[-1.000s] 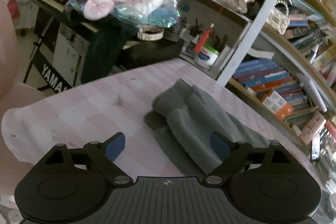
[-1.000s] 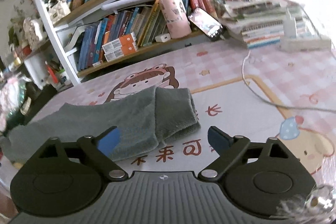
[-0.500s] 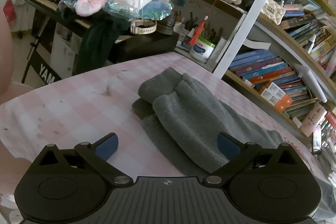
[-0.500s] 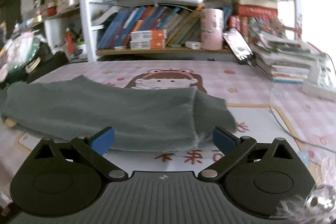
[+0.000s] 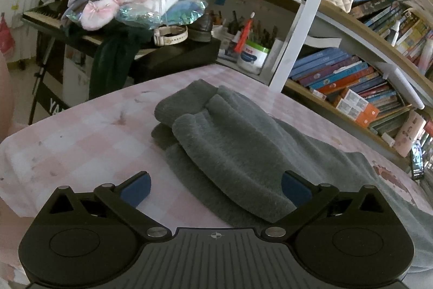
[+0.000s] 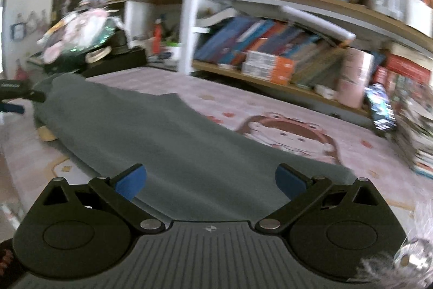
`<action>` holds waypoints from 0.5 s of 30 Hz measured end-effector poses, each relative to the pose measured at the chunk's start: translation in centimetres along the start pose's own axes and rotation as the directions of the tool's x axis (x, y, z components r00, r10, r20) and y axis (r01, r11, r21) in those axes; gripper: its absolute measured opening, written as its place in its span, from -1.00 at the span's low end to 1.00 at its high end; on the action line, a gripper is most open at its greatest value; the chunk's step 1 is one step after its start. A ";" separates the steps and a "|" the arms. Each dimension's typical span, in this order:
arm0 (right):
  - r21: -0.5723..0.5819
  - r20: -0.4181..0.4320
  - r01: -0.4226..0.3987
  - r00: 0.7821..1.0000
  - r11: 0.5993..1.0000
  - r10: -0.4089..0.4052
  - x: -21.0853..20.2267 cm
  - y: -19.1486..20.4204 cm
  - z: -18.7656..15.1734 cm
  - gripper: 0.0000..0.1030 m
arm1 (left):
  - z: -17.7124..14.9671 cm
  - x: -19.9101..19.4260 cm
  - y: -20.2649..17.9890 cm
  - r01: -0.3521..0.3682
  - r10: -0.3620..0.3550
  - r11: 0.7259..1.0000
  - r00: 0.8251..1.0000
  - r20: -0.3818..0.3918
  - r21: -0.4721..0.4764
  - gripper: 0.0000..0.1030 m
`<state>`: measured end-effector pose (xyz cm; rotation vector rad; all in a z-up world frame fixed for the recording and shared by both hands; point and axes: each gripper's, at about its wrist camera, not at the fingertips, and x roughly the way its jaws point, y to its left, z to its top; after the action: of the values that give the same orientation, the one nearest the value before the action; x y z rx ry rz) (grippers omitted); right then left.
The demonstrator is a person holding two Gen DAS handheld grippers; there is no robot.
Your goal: Fold clothes
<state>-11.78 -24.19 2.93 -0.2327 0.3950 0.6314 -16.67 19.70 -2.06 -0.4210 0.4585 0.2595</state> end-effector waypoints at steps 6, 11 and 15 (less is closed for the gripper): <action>-0.035 -0.022 -0.089 0.996 0.995 0.089 3.0 1.8 1.2 1.00 | -0.2 0.1 -0.3 -0.010 0.010 1.000 1.000 0.009 0.023 1.00; -0.069 -0.038 -0.114 0.993 0.991 0.112 4.8 2.5 2.1 1.00 | -0.3 0.2 -0.5 -0.026 0.025 0.999 0.999 0.023 0.021 1.00; -0.081 -0.052 -0.134 0.990 0.988 0.130 6.0 3.0 2.4 1.00 | -0.4 0.3 -0.8 -0.036 0.035 0.998 0.999 0.027 0.043 1.00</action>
<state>-8.49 -17.87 2.27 -0.3037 0.4318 0.7748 -16.27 18.81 -2.25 -0.3670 0.4455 0.2888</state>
